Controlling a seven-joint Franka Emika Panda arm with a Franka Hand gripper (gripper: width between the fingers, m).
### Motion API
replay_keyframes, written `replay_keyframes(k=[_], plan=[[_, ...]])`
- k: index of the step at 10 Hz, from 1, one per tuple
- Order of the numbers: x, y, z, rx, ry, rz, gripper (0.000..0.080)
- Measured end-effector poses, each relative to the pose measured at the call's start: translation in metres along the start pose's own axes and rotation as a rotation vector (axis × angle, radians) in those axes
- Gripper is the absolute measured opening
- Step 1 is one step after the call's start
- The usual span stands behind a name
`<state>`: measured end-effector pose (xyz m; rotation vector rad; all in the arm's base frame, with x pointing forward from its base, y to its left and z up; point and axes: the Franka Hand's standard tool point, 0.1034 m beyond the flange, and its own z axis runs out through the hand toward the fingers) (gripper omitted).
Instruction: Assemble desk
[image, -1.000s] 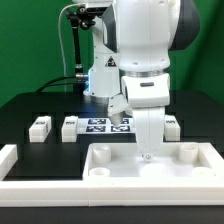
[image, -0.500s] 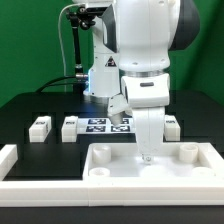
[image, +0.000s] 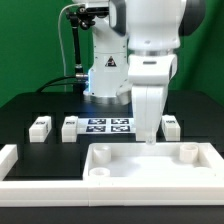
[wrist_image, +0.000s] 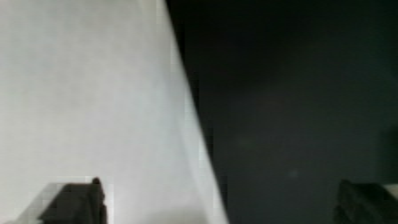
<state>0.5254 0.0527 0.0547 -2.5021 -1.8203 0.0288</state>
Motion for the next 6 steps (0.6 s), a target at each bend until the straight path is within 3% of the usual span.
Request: replay_keyframes(k=[2, 6], plan=[[0.008, 0.002, -0.023, -0.006, -0.009, 0.243, 0.0648], [0.008, 0.005, -0.023, 0.004, 0.01, 0.488, 0.0648]])
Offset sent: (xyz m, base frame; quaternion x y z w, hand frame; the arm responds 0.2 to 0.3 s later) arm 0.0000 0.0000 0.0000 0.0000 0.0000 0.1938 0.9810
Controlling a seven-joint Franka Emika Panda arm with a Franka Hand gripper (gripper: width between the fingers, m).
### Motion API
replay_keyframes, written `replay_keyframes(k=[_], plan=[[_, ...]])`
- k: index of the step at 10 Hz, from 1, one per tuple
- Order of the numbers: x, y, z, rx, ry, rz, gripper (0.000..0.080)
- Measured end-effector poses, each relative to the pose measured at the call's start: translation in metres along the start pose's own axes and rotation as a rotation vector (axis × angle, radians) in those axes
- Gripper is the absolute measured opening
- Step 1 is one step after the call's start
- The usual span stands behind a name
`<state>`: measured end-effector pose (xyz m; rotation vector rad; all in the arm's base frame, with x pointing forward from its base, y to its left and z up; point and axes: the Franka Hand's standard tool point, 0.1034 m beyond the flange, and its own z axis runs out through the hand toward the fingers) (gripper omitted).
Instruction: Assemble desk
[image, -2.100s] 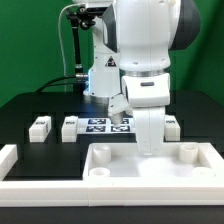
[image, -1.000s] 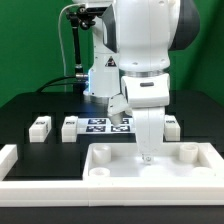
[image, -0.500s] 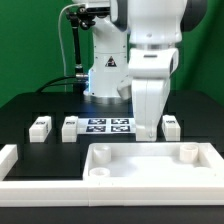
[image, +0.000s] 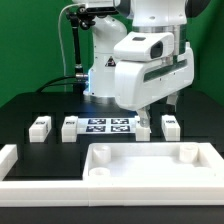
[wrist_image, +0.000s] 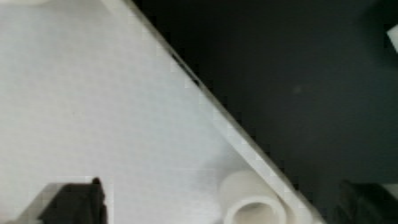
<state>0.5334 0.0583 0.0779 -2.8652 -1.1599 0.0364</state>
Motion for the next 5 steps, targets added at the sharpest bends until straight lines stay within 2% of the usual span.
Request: replay_keyframes(k=[1, 3, 4, 5], plan=[[0.001, -0.003, 0.001, 0.001, -0.001, 0.075, 0.0648], [0.007, -0.034, 0.009, 0.01, -0.025, 0.343, 0.0648], [0.011, -0.046, 0.012, 0.025, -0.03, 0.517, 0.0648], [0.013, -0.052, 0.015, 0.05, -0.031, 0.68, 0.0648]])
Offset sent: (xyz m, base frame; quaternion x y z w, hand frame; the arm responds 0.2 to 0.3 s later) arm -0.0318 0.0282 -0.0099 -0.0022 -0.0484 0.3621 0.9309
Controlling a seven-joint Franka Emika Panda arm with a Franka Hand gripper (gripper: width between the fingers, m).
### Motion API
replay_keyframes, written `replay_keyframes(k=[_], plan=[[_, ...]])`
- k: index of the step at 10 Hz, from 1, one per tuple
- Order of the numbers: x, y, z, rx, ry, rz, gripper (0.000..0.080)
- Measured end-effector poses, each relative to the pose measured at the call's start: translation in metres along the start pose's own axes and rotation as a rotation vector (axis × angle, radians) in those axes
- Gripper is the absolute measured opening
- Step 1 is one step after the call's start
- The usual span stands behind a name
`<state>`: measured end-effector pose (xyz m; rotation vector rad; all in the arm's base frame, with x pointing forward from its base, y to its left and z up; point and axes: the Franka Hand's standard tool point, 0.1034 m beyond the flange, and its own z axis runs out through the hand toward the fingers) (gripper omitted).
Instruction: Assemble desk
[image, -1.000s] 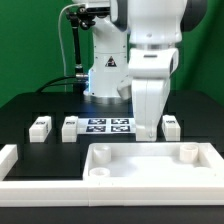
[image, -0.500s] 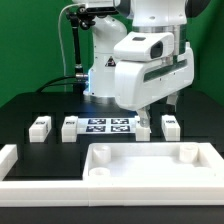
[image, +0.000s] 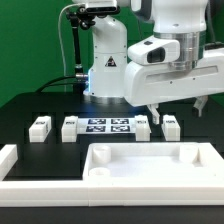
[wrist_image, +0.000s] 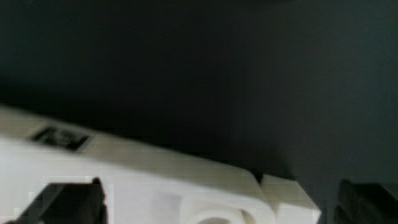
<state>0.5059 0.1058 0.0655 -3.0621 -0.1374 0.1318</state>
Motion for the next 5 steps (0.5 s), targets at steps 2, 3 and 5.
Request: replay_keyframes(k=[2, 3, 5], plan=[[0.0003, 0.0, -0.0001, 0.0, 0.001, -0.017, 0.0648], [-0.0004, 0.0001, -0.0004, 0.0, -0.008, -0.017, 0.0648], [-0.0038, 0.0023, -0.0091, -0.005, -0.06, -0.007, 0.0648]])
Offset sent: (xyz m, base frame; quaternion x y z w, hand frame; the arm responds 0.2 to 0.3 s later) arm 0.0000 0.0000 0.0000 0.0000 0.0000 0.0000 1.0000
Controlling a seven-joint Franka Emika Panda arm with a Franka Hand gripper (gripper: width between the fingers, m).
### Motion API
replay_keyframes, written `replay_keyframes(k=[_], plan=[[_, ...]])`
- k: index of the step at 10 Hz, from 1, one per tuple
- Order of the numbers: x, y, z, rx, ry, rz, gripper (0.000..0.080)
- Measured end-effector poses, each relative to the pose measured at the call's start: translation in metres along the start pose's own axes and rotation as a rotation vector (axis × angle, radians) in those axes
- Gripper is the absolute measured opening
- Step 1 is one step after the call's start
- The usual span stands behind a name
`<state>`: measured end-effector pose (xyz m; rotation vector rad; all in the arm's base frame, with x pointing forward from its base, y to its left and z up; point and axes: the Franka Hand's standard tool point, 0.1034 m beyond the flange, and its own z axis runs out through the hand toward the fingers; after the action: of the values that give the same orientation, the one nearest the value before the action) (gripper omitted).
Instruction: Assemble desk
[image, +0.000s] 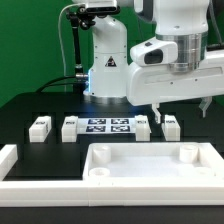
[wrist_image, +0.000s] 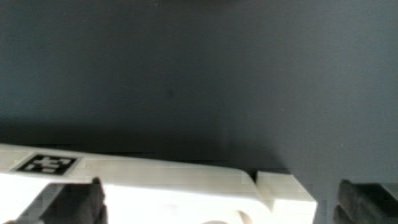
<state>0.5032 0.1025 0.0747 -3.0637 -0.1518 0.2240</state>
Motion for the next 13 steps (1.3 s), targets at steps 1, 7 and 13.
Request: replay_keyframes(k=[1, 7, 13], plan=[[0.0, 0.0, 0.0, 0.0, 0.0, 0.0, 0.0648], [0.0, 0.0, 0.0, 0.0, 0.0, 0.0, 0.0648], [-0.032, -0.014, 0.03, -0.001, -0.28, 0.039, 0.0648]])
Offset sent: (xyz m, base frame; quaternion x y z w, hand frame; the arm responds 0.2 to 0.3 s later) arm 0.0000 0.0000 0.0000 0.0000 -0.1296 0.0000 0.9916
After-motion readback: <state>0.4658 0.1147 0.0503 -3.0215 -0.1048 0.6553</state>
